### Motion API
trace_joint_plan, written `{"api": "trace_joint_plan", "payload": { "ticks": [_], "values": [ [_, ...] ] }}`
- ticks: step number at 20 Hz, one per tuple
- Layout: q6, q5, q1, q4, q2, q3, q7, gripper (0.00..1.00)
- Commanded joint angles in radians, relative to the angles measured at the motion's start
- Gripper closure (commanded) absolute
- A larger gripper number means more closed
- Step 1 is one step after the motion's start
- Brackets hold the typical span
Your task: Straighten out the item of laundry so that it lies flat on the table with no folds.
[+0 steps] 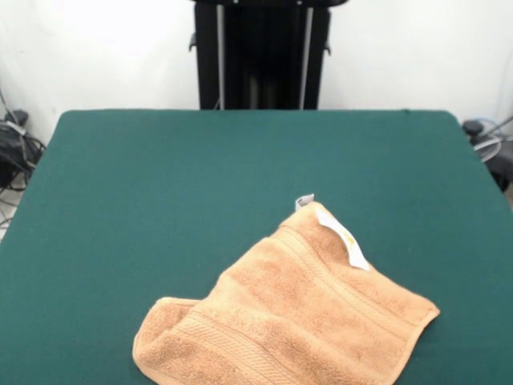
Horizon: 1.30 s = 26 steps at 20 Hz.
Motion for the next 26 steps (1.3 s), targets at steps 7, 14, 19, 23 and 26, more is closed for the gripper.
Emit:
{"api": "trace_joint_plan", "payload": {
  "ticks": [7,14,19,23,26],
  "values": [
    [-0.18,-0.026,0.003,0.267,0.084,0.085,-0.05,0.0],
    [-0.317,-0.042,-0.038,0.291,0.149,0.114,-0.103,0.0],
    [-0.384,-0.078,-0.055,0.291,0.172,0.128,-0.139,0.0],
    [-0.421,-0.088,-0.059,0.295,0.17,0.132,-0.131,0.0],
    [-0.392,-0.08,-0.055,0.293,0.157,0.13,-0.127,0.0]
  ]
}}
